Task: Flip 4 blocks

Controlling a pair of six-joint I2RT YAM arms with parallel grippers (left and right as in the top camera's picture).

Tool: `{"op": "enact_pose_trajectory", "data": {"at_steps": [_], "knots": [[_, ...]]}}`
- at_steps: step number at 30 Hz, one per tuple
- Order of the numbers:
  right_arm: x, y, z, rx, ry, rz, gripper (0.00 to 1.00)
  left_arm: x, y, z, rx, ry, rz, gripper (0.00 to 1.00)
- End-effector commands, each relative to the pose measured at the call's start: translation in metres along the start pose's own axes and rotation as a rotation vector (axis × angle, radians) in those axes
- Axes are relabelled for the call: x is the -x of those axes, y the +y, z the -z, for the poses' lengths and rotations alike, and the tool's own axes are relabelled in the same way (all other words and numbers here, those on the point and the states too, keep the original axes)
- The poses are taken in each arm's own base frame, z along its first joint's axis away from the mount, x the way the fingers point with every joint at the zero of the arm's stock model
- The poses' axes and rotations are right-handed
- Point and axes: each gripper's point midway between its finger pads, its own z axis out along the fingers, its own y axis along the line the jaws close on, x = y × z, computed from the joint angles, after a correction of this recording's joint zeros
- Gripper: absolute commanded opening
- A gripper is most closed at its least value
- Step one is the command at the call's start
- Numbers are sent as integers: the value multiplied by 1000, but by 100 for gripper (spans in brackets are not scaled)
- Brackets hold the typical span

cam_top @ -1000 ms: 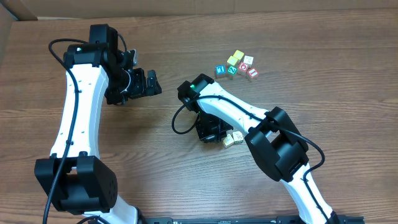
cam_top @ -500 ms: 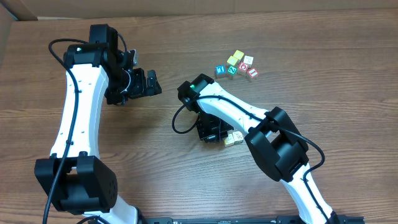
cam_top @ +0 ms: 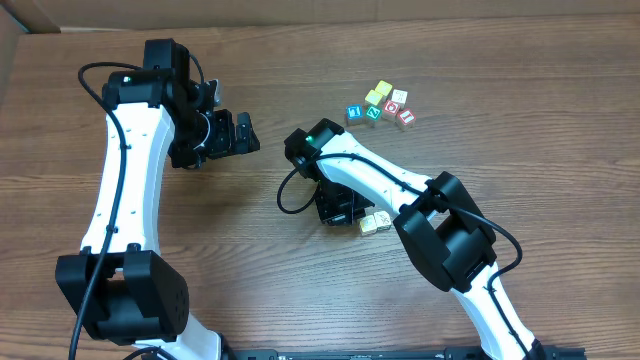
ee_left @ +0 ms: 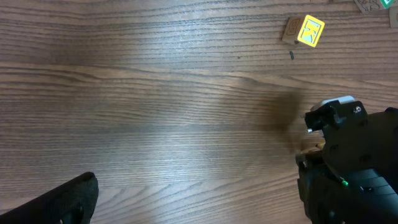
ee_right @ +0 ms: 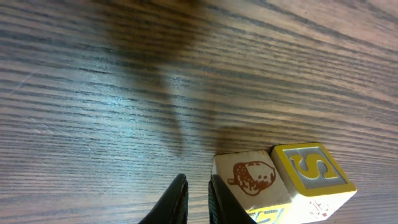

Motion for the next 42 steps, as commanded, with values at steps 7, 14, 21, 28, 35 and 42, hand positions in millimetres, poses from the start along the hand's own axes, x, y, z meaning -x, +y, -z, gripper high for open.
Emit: {"op": "enact_pose_trajectory", "data": {"at_steps": [7,14,21,28,35,42], "knots": [[7,-1,4,30,-13,-23,13,4,-3,3,3,-15,0,100],[6,6,14,99,7,-23,4,4,-3,3,3,-15,0,100],[11,16,77,305,-78,24,4,4,-3,3,3,-15,0,100],[-39,-12,135,308,-134,24,4,4,-3,3,3,-15,0,100],[-55,-54,139,192,-218,-179,4,4,-3,3,3,-15,0,100],[-69,-42,68,181,-96,-159,4,4,-3,3,3,-15,0,100]]}}
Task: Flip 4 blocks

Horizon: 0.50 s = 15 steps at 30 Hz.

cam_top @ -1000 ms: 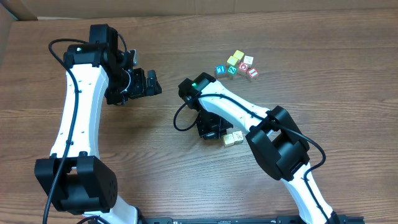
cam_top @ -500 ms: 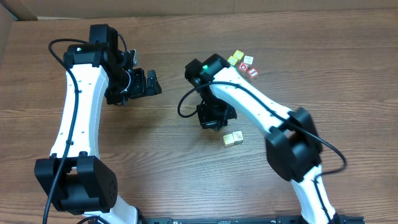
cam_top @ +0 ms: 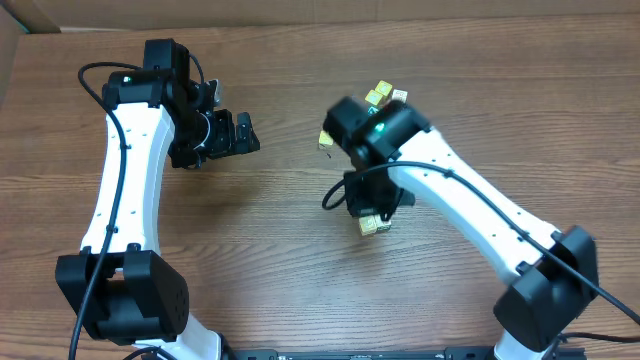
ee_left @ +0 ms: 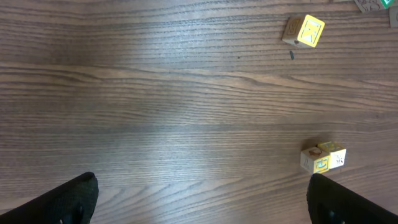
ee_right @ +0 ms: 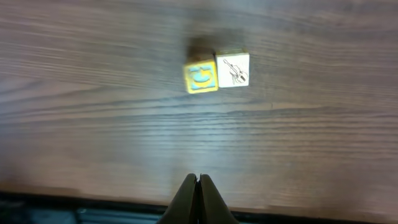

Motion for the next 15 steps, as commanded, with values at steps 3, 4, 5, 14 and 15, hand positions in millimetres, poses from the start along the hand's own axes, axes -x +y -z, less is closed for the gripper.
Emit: {"op": "enact_pose_trajectory", "data": {"at_steps": [3,4,5,14,15], "knots": [[-17,1,-53,13,86,-12,4,4,-3,3,3,-15,0,100],[-16,2,-59,19,81,-11,4,4,-3,3,3,-15,0,100],[-15,3,-62,25,73,-9,4,4,-3,3,3,-15,0,100],[-8,7,-77,-11,-3,49,4,4,-3,3,3,-15,0,100],[-8,8,-80,-16,-8,54,4,4,-3,3,3,-15,0,100]]}}
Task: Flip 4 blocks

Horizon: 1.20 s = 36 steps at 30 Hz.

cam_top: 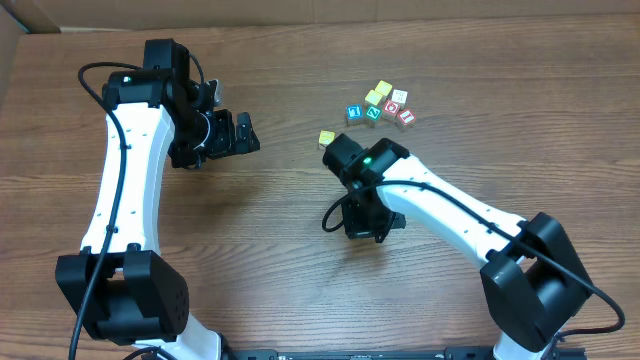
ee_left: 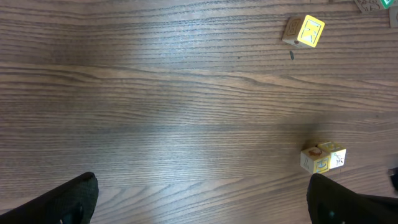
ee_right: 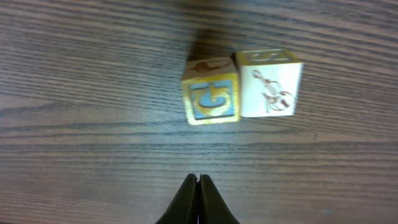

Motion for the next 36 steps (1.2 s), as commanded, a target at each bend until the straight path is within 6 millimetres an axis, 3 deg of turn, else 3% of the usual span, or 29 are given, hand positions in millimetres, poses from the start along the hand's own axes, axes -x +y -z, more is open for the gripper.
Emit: {"op": "enact_pose_trajectory", "data": {"at_steps": [1,9,16,36], "knots": [[-4,-3,-8,-42,-23,23,4,4,-3,3,3,-15,0,100],[2,-1,-24,-46,-76,-3,4,4,-3,3,3,-15,0,100],[-1,-17,-34,-116,-90,-61,4,4,-3,3,3,-15,0,100],[3,-15,-37,-102,-108,-93,4,4,-3,3,3,-15,0,100]]}}
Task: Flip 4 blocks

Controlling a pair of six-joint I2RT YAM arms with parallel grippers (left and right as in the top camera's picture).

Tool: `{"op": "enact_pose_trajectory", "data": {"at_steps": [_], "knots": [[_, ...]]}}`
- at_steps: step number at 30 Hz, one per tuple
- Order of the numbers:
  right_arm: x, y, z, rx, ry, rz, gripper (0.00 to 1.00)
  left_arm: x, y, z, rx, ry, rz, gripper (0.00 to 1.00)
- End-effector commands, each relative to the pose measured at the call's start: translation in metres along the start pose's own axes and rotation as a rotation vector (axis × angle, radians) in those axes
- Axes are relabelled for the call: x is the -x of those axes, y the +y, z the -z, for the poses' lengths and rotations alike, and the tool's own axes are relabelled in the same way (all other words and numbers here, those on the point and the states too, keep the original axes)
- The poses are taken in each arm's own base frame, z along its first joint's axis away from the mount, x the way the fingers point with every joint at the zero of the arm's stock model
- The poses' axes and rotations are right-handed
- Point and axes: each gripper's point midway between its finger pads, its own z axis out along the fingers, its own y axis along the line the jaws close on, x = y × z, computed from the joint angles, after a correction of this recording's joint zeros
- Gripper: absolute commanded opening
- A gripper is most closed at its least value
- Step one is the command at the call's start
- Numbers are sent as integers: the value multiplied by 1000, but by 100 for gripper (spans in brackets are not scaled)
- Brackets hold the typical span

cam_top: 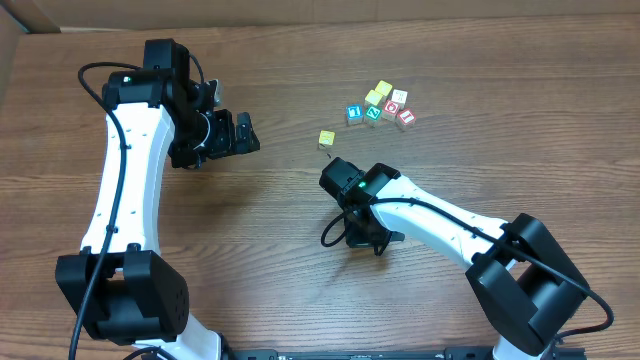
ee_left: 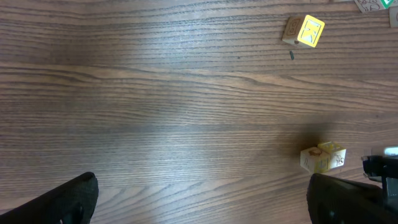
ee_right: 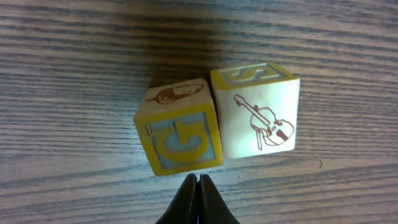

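Note:
In the right wrist view a yellow block with a blue G point(ee_right: 180, 127) and a white block with a violin drawing point(ee_right: 258, 115) stand side by side, touching. My right gripper point(ee_right: 199, 179) is shut, its tips just short of the G block's near edge, holding nothing. Overhead, the right wrist point(cam_top: 360, 232) hides this pair. The pair point(ee_left: 323, 157) also shows in the left wrist view. A lone yellow block point(cam_top: 326, 138) lies apart. My left gripper point(ee_left: 202, 194) hangs open over bare table, far from the blocks.
Several coloured blocks form a cluster point(cam_top: 380, 105) at the back right of the wooden table point(cam_top: 250, 240). The lone yellow block with a letter point(ee_left: 305, 31) lies at the top right of the left wrist view. The right arm's edge point(ee_left: 384, 163) shows there too.
My right gripper, still shut, has come much closer to the G block and the violin block, with its tips now at the G block's edge. The left arm has not moved.
My right gripper was low at the table beside the pair, which showed an animal face and an S. Then it was high above them, shut, with G and violin faces towards it. It stood lower after that, and now sits close against the G block.

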Motion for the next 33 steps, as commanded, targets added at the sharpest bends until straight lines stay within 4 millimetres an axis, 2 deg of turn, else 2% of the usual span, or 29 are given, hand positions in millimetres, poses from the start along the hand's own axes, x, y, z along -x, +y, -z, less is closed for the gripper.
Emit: {"op": "enact_pose_trajectory", "data": {"at_steps": [1,24,27,33], "knots": [[0,-2,-1,-11,-15,-8,4,4,-3,3,3,-15,0,100],[6,-2,2,-8,-35,-14,4,4,-3,3,3,-15,0,100],[8,6,15,29,-14,-16,4,4,-3,3,3,-15,0,100],[13,44,54,176,-7,102,4,4,-3,3,3,-15,0,100]]}}
